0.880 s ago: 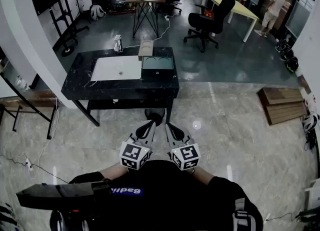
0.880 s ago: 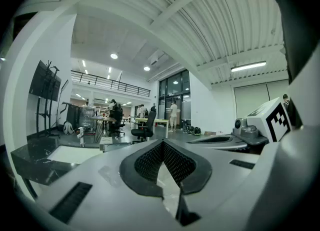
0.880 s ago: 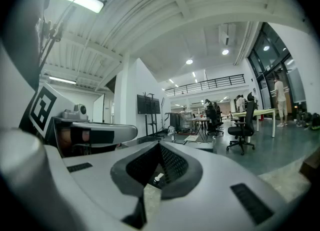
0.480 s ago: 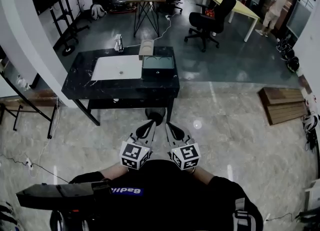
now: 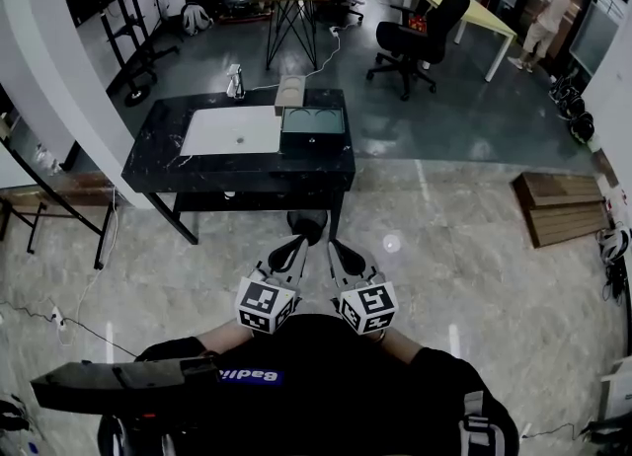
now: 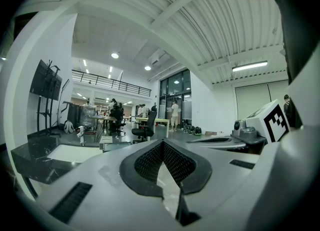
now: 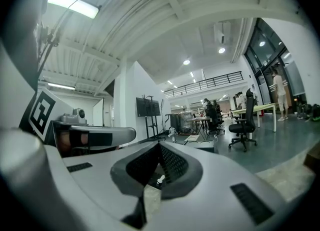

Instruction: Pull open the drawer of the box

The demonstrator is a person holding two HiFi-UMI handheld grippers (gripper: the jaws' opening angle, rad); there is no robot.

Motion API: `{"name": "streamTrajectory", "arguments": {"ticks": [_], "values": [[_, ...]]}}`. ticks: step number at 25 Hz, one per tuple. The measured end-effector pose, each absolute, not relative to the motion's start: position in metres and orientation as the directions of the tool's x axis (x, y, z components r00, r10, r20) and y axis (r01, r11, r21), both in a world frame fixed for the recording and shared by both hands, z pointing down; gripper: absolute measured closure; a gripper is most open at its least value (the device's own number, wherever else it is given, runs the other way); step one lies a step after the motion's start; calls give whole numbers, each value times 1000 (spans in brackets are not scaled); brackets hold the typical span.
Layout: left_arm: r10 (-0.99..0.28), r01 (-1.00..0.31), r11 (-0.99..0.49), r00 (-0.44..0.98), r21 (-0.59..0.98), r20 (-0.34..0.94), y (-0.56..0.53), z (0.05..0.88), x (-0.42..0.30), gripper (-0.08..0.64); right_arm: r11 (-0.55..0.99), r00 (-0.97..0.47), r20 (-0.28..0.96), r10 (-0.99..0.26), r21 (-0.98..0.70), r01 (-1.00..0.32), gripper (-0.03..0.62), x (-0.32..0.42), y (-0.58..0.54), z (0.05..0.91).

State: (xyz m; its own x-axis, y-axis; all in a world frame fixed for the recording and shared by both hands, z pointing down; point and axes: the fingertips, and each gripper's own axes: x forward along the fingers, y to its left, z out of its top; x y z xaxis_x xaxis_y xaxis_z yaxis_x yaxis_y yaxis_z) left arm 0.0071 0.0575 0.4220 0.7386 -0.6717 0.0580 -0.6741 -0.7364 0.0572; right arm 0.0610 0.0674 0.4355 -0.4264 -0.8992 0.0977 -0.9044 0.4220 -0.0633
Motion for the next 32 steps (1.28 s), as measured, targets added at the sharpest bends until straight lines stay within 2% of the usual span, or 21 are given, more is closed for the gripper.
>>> {"name": "streamTrajectory", "arguments": {"ticks": [19, 32], "values": [[-779, -787, -611, 617, 84, 113, 42, 444, 49, 568, 529, -543, 125, -830, -134, -838, 592, 115, 44, 461], [-763, -769, -630, 639, 107, 100, -41, 451, 34, 568, 507, -522, 148, -840, -126, -853, 592, 101, -35, 470]]}}
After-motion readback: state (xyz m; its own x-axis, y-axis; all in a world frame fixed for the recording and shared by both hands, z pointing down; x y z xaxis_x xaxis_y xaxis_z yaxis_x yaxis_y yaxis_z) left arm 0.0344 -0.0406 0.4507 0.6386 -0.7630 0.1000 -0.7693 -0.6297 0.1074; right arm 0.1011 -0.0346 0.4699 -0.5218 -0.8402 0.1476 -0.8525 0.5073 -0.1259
